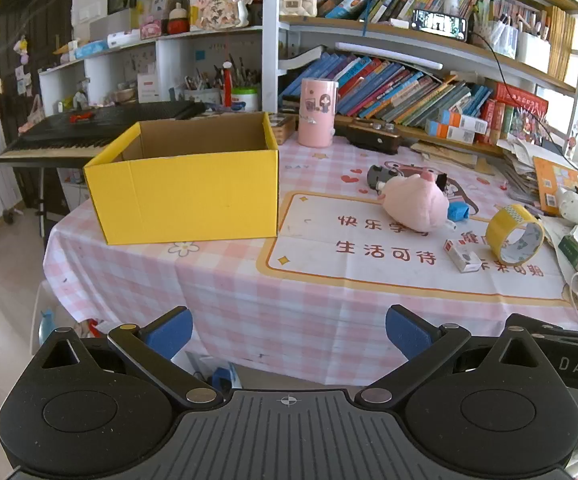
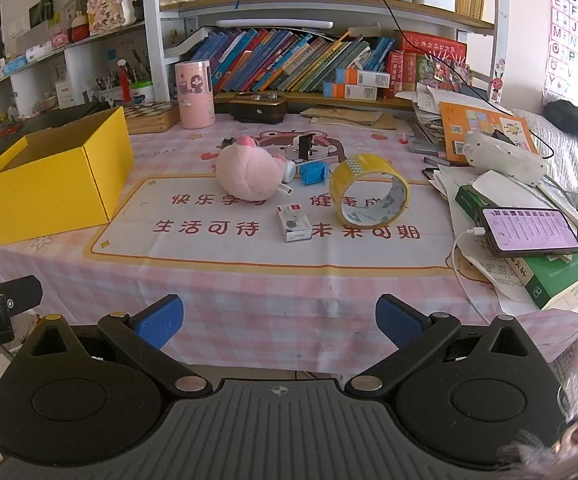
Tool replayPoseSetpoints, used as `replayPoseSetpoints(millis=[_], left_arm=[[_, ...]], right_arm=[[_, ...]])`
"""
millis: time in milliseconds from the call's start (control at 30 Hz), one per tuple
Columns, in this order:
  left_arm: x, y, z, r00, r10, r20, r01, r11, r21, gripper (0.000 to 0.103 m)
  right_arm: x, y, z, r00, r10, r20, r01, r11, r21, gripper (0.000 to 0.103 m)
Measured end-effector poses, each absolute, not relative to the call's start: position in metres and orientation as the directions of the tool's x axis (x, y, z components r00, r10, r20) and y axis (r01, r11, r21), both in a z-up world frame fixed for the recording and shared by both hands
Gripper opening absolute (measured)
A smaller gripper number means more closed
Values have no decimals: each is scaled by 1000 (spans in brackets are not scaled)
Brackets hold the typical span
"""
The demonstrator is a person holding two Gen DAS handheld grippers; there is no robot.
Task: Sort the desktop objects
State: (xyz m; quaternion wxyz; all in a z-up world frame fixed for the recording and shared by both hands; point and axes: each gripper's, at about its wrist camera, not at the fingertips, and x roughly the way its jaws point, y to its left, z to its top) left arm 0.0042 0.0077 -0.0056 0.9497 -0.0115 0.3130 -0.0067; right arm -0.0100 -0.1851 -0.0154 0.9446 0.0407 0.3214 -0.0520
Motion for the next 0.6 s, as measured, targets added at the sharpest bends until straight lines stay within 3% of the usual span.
replayPoseSetpoints(millis=[600], left_arm=[[11,12,-6,795,-24,-606,17,1000,-17,103]], right_arm=[[-5,-181,-12,784,-82,-615,132,991,36,103]])
